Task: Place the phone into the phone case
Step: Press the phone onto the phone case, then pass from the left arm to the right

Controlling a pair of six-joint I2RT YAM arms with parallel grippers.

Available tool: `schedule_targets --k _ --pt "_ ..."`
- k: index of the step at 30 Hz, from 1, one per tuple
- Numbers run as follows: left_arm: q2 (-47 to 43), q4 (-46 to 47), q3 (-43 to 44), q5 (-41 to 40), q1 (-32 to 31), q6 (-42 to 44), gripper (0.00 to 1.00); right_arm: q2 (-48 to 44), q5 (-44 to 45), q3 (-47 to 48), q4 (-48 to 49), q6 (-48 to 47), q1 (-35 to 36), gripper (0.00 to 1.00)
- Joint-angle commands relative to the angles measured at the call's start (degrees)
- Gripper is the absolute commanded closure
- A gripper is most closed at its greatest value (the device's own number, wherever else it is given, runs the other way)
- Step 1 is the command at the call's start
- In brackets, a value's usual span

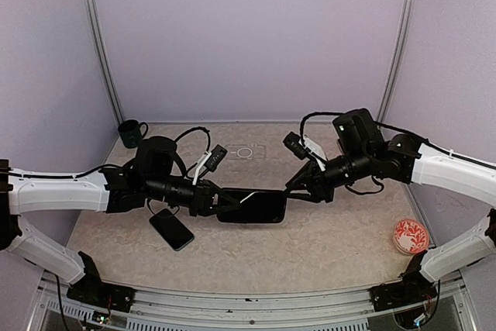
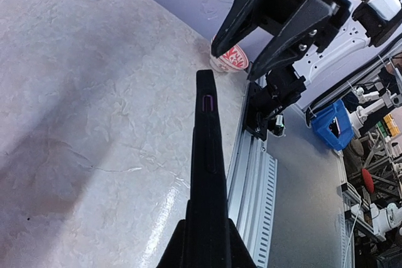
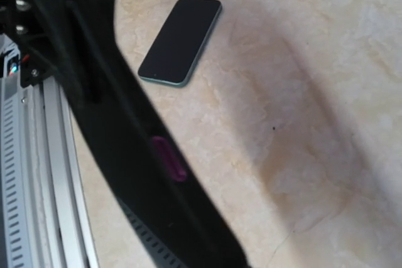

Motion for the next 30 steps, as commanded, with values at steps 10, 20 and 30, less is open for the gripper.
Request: schedule_targets --k 10,20,30 --pt "-2.19 -0.06 3.51 -1.63 -0.38 0.93 1.00 0.65 -0.96 2.32 -1.06 -0.12 0.21 0.65" --pt "-1.25 -1.84 4.72 -1.40 -0.93 2.40 1.00 1.69 -3.68 1.95 -0.37 -0.12 0.21 0.56" --pt "0.13 -9.47 8.32 -1.60 -3.78 8.35 1.00 7.00 -7.06 3.08 -1.83 -2.30 0.19 0.49"
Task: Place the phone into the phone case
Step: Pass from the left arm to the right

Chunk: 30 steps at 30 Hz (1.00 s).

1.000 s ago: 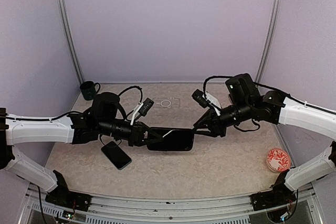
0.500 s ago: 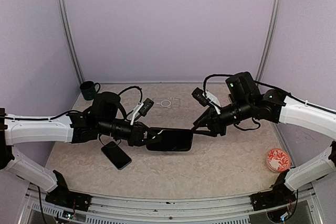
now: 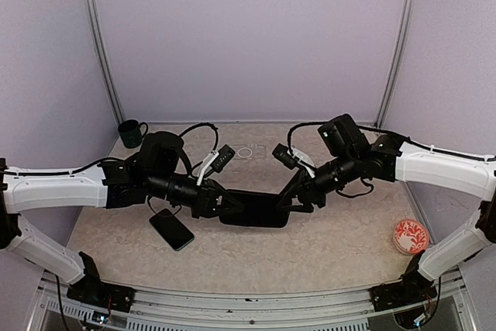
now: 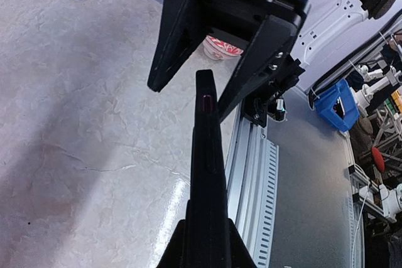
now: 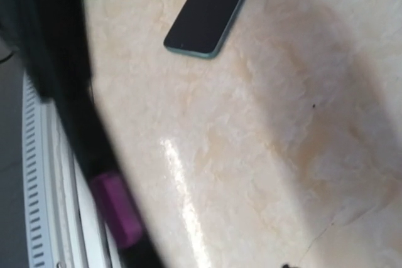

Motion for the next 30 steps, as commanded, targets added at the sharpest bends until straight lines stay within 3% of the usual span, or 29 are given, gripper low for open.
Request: schedule_targets --k 1,3,6,8,10,14,18,30 --pt "0.06 -0.96 3.25 0.33 -1.00 3.63 1.00 0.64 -1.80 1.54 -0.68 -1.13 0.17 0.52" --pt "-0.37 -0.93 2.88 -0.48 -1.01 3.63 1.00 0.51 -2.59 1.22 -0.57 -1.16 0.20 0.64" --pt "-0.61 -0.93 2.61 -1.98 -0.93 3.25 1.00 0.43 -3.08 1.07 -0.89 -1.09 0.19 0.90" --pt "-0.43 -1.18 2.79 -2.96 -0.83 2.76 1.00 0.30 -2.80 1.10 -1.02 -0.98 0.19 0.97" --pt "0.05 -0.92 2.82 -2.92 -0.79 2.53 1.00 -0.16 -2.99 0.76 -0.72 -1.18 0.20 0.93" --pt "0.29 -1.79 3.53 -1.62 -0.88 3.63 1.00 -0.45 -2.70 0.98 -1.59 -1.68 0.17 0.60" --pt "0.89 -6.62 6.82 -0.64 -1.38 7.19 1.00 -0.64 -4.25 1.69 -3.37 -2.86 0.24 0.41" --pt "4.04 -15.16 13.58 0.18 -3.56 12.40 1.00 3.28 -10.57 5.31 -4.09 -6.06 2.04 0.38"
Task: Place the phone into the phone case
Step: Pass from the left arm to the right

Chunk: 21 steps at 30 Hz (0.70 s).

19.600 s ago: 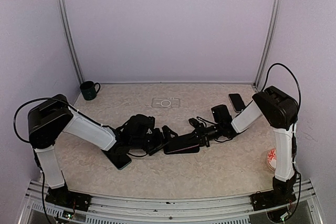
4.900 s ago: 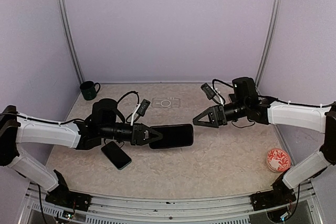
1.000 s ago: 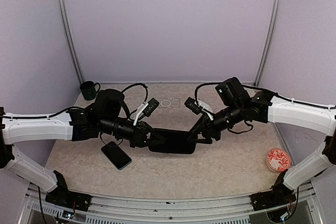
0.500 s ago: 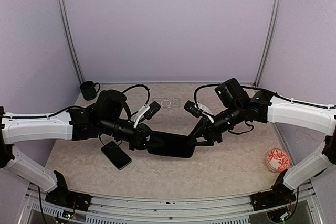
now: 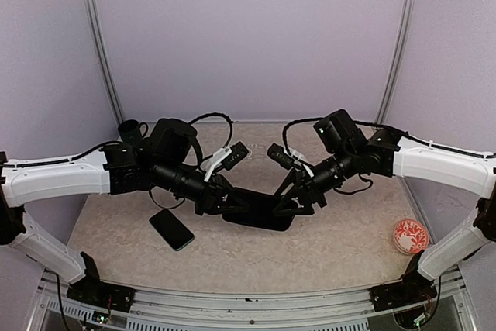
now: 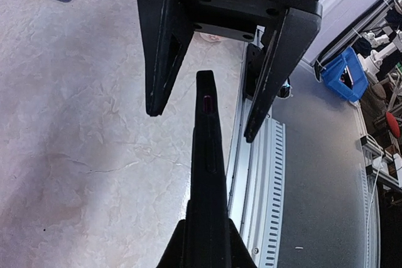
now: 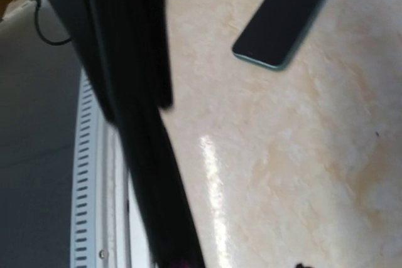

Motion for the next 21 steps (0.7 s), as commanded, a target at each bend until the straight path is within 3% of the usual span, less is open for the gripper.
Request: schedule_targets --k 1,8,21 --pt "1.23 -0.41 2.51 1.42 -1.37 2.77 1.00 2.37 -3.14 2.13 -0.43 -1.74 1.47 0.38" --pt "1.70 -0.34 3.20 2.04 -2.13 2.78 1.00 4.33 -3.75 3.29 -1.16 -2.21 4.27 0.41" --pt "0.68 -0.82 2.00 1.77 -2.88 3.08 1.00 6.06 -6.84 2.58 0.34 -1.59 5.84 0.64"
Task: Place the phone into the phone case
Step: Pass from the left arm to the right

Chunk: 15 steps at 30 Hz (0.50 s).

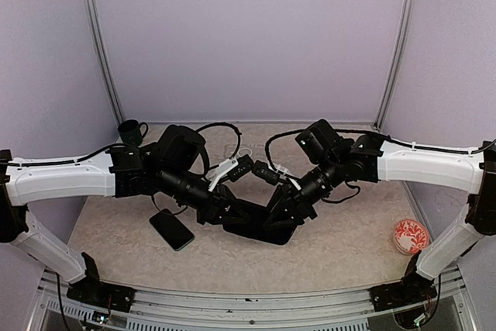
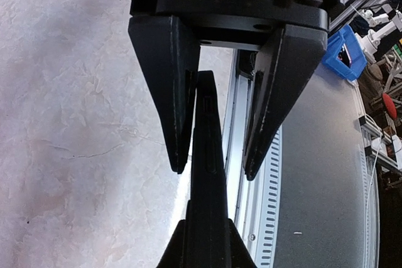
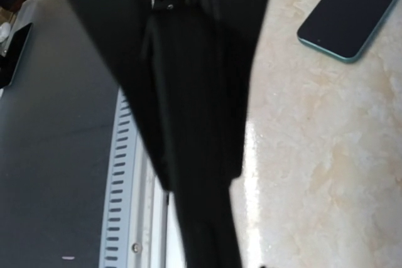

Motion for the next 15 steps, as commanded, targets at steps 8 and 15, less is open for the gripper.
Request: schedule_targets --k 8,15 --pt "-1.73 2.53 0.86 1.72 -0.70 1.48 1.00 0.88 -3.60 -0.01 0.60 -0.42 1.28 0.80" --pt "-1.67 2.85 0.76 1.70 -0.73 1.36 1.00 0.42 -4.18 -1.08 1.50 -0.29 1.45 1.00"
